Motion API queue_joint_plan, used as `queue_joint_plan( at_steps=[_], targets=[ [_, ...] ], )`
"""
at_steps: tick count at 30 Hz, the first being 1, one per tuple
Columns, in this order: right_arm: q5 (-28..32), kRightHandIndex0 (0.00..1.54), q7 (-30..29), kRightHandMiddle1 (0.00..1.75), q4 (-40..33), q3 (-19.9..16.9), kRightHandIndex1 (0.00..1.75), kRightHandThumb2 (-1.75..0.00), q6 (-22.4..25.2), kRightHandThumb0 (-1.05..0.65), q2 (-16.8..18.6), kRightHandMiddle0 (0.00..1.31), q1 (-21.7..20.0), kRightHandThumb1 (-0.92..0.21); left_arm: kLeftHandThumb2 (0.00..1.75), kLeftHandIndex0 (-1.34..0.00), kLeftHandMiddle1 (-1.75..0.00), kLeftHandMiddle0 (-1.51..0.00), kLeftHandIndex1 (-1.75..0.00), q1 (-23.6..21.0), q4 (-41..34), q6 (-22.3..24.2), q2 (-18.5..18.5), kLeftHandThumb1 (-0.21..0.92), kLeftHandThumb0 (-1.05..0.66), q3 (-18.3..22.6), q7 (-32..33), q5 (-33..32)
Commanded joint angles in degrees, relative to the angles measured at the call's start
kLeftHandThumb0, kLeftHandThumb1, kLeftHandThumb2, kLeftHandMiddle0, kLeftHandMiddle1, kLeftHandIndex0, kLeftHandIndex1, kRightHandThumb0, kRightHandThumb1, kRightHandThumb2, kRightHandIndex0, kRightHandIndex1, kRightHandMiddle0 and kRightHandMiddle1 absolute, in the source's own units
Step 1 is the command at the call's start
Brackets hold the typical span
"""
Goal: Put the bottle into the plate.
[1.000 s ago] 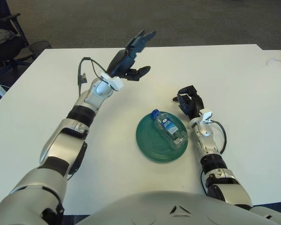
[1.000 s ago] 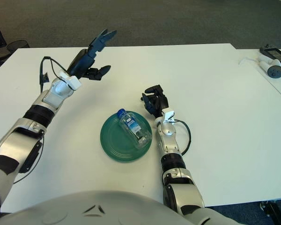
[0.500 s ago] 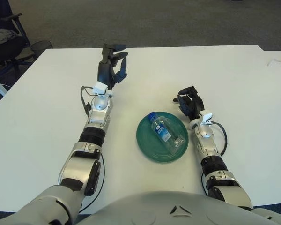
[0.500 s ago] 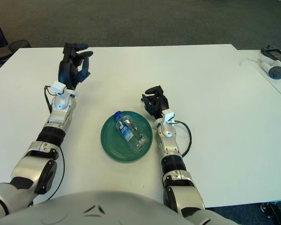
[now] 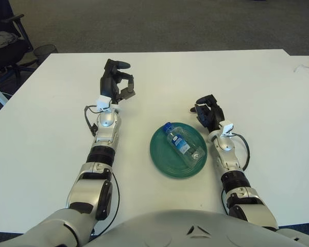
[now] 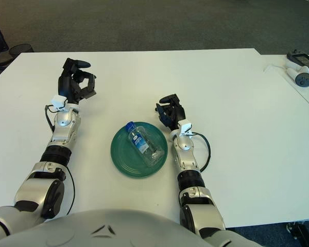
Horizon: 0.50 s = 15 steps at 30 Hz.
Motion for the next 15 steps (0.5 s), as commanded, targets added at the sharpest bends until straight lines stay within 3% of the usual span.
queue_joint_plan(
  at_steps=[1, 3, 5, 9, 15],
  targets=[
    [0.30, 0.34, 0.13, 1.74, 2.54, -0.21, 1.39, -0.42, 4.20, -0.01, -0.02, 0.22, 2.82, -0.92, 1.43, -0.73, -1.75, -0.75, -1.41, 0.51, 1.56, -1.06, 0.88, 0.12, -0.01, 0.90, 0.07, 0.80],
    [0.35, 0.34, 0.23, 1.74, 2.57, -0.20, 1.38, -0.42, 4.20, -0.01, -0.05, 0.21, 2.80, -0.92, 1.26, -0.60, -1.75, -0.96, -1.61, 1.18, 2.13, -1.37, 1.05, 0.32, -0.26, 1.14, -0.62, 0.65],
    [0.44, 0.34, 0.38, 1.74, 2.67, -0.23, 1.38, -0.42, 4.19, -0.01, -0.12, 0.21, 2.72, -0.92, 1.22, -0.56, -1.75, -1.06, -1.68, 2.35, 3.20, -1.87, 0.95, 0.37, -0.35, 1.41, -1.96, -0.23],
    [0.51, 0.34, 0.43, 1.74, 2.77, -0.32, 1.39, -0.42, 4.30, -0.01, -0.19, 0.22, 2.60, -0.92, 1.21, -0.55, -1.75, -1.17, -1.73, 3.58, 5.53, -2.15, 0.23, 0.39, -0.43, 1.91, -3.83, -1.55],
    [0.49, 0.34, 0.45, 1.74, 2.82, -0.39, 1.39, -0.42, 4.18, -0.01, -0.49, 0.21, 2.47, -0.92, 1.24, -0.57, -1.75, -1.21, -1.74, 4.61, 9.36, -1.58, -0.04, 0.37, -0.46, 0.91, -3.32, 0.59]
  ],
)
